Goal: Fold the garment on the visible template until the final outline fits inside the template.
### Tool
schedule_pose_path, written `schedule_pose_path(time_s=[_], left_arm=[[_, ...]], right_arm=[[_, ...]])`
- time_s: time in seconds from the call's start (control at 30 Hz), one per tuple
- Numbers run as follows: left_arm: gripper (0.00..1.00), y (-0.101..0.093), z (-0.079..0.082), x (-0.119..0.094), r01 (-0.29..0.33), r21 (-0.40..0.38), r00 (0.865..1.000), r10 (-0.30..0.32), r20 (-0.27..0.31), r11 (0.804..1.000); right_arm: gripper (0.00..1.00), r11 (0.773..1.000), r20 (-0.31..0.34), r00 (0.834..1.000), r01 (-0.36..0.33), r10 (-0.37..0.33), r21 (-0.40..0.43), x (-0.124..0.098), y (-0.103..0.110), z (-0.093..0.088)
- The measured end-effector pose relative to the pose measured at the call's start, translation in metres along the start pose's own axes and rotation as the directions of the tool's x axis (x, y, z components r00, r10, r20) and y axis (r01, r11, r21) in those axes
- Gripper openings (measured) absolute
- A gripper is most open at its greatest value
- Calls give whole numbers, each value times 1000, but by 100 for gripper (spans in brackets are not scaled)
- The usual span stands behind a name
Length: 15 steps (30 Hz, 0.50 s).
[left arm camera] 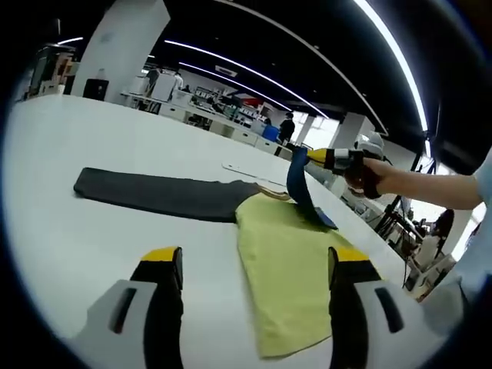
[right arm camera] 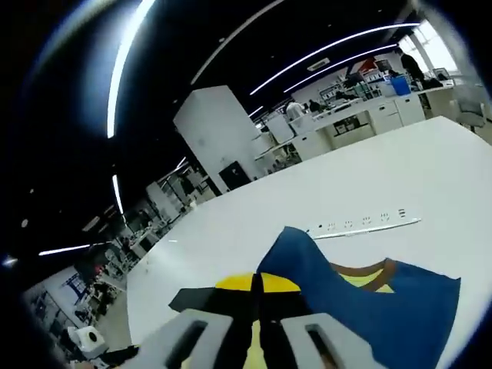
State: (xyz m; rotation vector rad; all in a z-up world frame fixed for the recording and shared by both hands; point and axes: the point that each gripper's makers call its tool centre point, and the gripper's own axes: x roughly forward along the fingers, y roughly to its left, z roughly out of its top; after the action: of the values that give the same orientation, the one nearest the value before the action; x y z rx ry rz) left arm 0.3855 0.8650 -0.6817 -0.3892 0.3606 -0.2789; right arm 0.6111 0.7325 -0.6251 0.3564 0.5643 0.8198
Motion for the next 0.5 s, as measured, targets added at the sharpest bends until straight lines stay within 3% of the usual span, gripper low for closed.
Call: schedule_pose_path(time_s=[0.07,0.37,0.5], left_arm=[[74,0,0,0,1,-2,1000,-1,2,1000],[74,5,-4,1,-2,-5,1000,2,-11,1000],[74,5,-5,2,-2,-5,1000,2,-17,1000]], right_arm=[[0,1000,-35,999,25,-25,-12,12,-1,-14],[0,998,-179,984,-4,-7,-61,43,17,-77],[0,997,-236,971,7,-25,-79,52,10,-102]])
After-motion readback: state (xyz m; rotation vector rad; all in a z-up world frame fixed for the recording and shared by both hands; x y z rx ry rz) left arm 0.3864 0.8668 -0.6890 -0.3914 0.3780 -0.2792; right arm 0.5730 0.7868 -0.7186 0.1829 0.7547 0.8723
